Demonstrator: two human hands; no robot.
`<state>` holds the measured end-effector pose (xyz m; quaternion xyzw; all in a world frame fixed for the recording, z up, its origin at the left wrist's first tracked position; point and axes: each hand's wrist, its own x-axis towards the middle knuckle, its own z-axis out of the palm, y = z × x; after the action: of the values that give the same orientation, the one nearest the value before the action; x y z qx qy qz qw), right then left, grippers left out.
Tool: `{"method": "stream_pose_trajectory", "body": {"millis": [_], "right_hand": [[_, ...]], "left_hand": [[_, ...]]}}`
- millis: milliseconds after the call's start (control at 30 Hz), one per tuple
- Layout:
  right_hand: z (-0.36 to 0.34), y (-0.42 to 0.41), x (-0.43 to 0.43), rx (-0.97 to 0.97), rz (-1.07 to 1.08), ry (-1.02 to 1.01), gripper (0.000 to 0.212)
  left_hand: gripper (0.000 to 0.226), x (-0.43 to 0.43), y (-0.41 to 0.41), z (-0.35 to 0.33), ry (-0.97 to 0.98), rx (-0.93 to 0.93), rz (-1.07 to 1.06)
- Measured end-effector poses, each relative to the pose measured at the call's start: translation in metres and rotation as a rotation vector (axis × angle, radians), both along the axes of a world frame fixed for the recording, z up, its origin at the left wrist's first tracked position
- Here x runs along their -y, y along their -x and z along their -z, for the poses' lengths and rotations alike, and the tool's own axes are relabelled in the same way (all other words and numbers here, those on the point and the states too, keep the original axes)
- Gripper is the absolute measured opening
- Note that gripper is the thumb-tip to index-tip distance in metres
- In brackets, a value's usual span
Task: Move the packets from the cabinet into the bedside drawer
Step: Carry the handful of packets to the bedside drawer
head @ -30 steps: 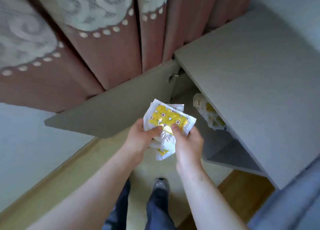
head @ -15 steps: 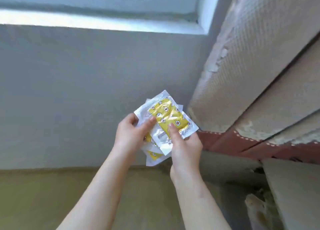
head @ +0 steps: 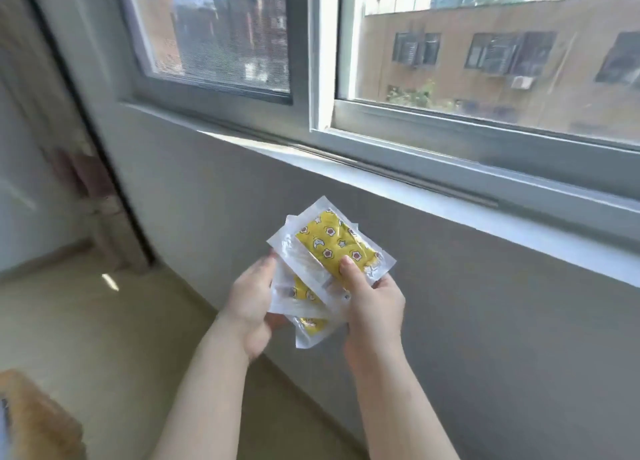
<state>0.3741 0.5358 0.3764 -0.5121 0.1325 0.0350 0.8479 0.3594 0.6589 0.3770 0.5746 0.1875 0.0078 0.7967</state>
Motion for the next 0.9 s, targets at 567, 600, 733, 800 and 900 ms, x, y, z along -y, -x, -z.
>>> {"method": "stream_pose_trajectory", "body": {"millis": [567, 600, 733, 800, 900], "right_hand": [[0.006, -0.046, -0.421, 0.013, -0.749, 0.013, 0.003], [0.006, -0.056, -0.443, 0.020, -0.776, 0.027, 0.003], [-0.001, -0.079, -0.533, 0.038, -0.915, 0.057, 0.004], [-0.005, -0.080, -0.579, 0.024, -0.989, 0.041, 0.006], [-0.014, -0.074, -0.646, -0.003, -1.070, -0.004, 0.008]], "left_hand": [[0.033, -0.366, 0.028, -0.013, -0.035, 0.054, -1.007], [0.036, -0.385, 0.021, -0.013, -0.033, 0.063, -1.093], [0.039, -0.463, 0.004, -0.020, -0.047, 0.138, -1.361], [0.051, -0.502, 0.006, -0.023, -0.066, 0.150, -1.460], [0.050, -0.558, 0.018, -0.023, -0.113, 0.111, -1.534]]}}
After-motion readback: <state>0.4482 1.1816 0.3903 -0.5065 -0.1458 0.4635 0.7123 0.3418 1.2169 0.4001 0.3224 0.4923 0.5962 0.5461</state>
